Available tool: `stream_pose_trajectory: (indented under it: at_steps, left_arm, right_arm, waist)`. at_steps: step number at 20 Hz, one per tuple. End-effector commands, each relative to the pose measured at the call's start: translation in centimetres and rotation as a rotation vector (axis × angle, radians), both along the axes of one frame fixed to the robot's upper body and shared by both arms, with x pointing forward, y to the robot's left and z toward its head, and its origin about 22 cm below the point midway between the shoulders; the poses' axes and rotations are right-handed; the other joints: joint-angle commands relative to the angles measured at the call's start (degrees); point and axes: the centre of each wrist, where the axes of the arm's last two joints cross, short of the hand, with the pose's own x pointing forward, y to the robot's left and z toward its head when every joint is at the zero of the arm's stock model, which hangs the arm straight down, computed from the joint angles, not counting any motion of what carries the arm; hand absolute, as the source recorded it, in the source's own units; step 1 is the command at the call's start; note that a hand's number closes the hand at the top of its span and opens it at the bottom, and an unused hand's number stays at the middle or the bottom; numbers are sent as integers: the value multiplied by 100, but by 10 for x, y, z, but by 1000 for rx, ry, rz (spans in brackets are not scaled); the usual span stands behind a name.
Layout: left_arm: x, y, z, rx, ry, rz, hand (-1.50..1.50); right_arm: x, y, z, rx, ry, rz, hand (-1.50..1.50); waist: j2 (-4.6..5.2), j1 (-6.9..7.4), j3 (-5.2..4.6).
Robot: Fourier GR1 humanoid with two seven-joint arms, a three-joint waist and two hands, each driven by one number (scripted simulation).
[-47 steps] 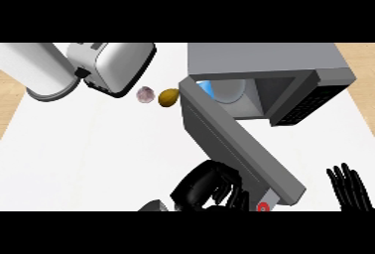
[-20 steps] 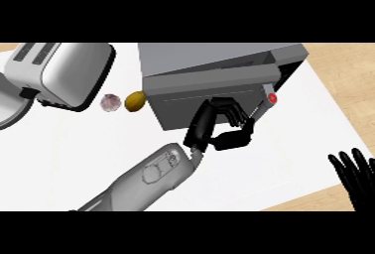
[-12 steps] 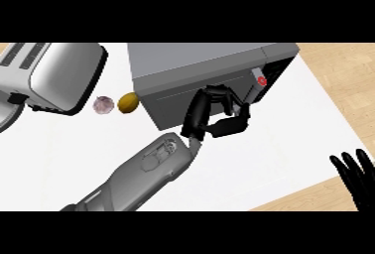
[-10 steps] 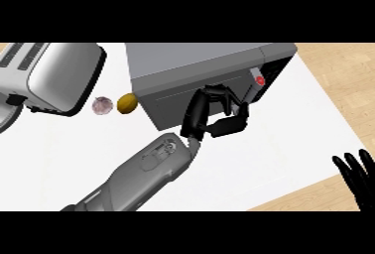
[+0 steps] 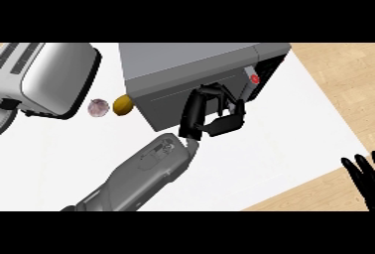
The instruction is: Pick up the milk, place it into the microwave and close the microwave
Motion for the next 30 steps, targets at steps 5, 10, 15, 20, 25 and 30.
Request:
stream_pose_trajectory:
  at_steps: [5,10,15,20,25,30]
  left_arm:
    - [24,-2,16,-4,-33,18,150]
    - [25,0,11,-8,-17,34,150]
    - [24,0,12,-29,-39,39,150]
    - [25,-2,13,-28,-57,38,150]
    - [28,0,12,-33,-42,52,150]
    - [27,-1,10,-34,-44,48,150]
  right_arm:
    - [-2,0,7,16,-8,48,-150]
    - [0,-5,22,7,-59,51,-150]
    - [-4,-5,20,39,-32,69,-150]
    - [-6,-6,23,56,-26,81,-150]
    - [-9,-11,28,35,-15,89,-150]
    - [-12,-13,32,50,-17,103,-150]
  waist:
    - [115,-110,10]
    - [110,-188,9]
    - [137,-204,14]
    - [140,-223,16]
    - [141,-209,16]
    - [115,-198,16]
